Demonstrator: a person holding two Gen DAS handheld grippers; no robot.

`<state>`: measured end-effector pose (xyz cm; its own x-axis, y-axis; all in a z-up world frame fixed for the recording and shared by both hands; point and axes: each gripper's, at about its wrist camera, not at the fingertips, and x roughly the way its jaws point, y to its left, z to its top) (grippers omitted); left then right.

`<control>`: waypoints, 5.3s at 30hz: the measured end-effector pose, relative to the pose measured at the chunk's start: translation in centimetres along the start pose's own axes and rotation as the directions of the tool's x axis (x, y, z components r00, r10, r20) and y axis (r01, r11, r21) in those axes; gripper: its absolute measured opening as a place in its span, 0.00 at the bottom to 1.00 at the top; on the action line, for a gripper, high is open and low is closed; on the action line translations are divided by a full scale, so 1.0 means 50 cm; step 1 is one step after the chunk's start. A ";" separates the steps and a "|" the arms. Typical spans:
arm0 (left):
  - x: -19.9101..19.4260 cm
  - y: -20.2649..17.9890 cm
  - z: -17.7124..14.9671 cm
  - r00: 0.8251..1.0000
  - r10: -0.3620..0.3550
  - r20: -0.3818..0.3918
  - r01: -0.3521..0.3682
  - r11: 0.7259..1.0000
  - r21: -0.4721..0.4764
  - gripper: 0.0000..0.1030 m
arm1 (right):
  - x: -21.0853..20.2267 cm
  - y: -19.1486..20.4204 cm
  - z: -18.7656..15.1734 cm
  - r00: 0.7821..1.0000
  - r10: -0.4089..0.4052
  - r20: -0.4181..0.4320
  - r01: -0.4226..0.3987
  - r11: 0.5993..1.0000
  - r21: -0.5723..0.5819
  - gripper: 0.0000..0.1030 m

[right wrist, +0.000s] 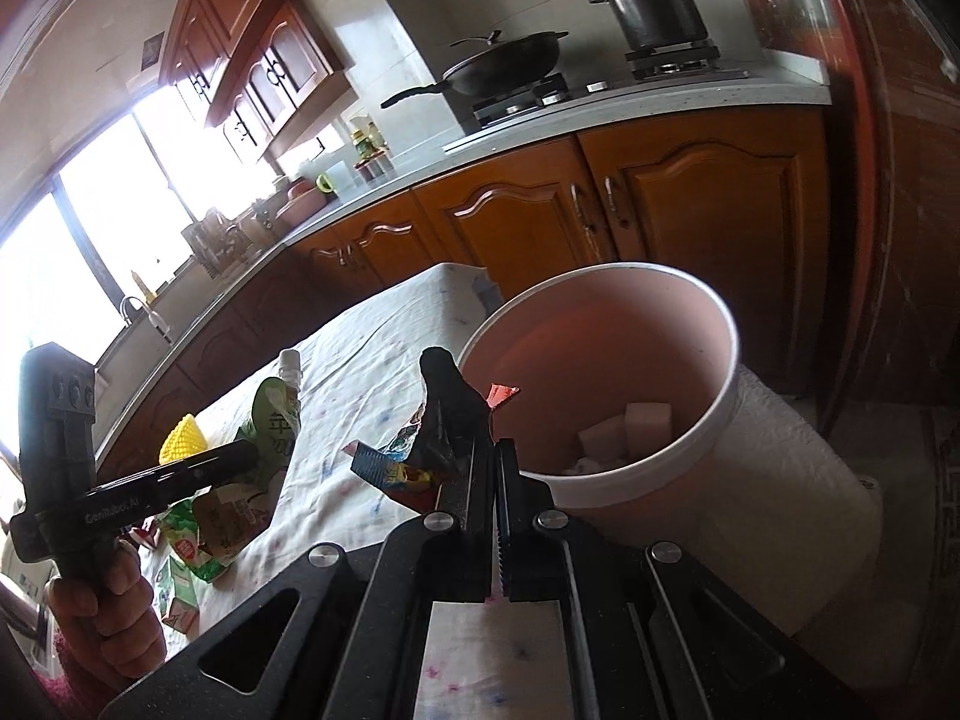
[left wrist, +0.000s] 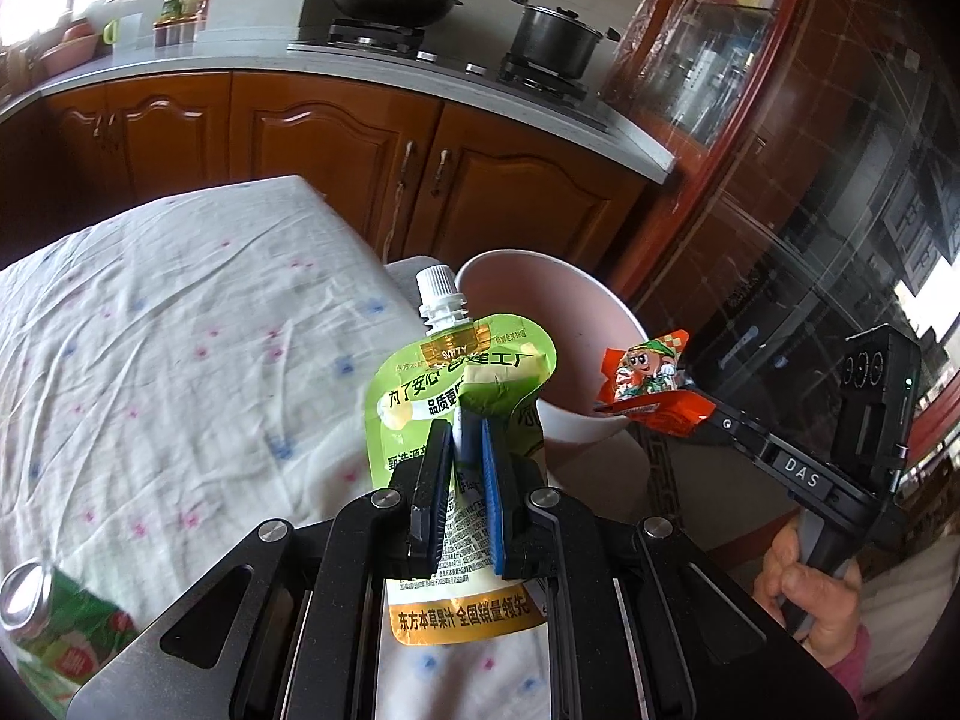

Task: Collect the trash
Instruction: 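Carry the pouch and snack packet over the pink bin, then open both tools to drop the pouch and packet into the bin, then move both tools back over the milk carton and green can, then grasp the green milk carton with the left tool while the right grasps the green can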

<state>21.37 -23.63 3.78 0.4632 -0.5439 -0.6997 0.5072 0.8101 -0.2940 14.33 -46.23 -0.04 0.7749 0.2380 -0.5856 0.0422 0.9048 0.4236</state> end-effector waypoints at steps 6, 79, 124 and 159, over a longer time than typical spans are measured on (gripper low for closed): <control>0.035 -0.034 0.036 1.000 -0.017 -0.015 0.017 0.999 0.043 0.09 | 0.004 -0.032 0.017 1.000 -0.023 0.001 0.023 0.999 0.022 0.01; -0.056 0.033 -0.077 0.997 0.061 0.044 -0.056 0.992 -0.115 0.71 | -0.013 -0.004 0.001 0.999 0.032 0.033 -0.034 0.998 0.060 0.84; -0.313 0.370 -0.372 0.971 0.238 -0.037 -0.218 0.803 -0.555 0.71 | 0.233 0.376 -0.124 0.823 0.381 -0.422 -0.488 0.854 -0.180 0.85; -0.176 0.354 -0.280 0.946 0.306 -0.108 -0.325 0.876 -0.357 0.69 | 0.164 0.326 -0.083 0.939 0.235 -0.251 -0.305 0.907 -0.291 0.10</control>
<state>16.11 -1.43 -4.37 0.5148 -0.2426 -0.8223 0.0349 0.9643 -0.2626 18.77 -28.06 -0.79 0.5793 0.5246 -0.6238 -0.3813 0.8508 0.3614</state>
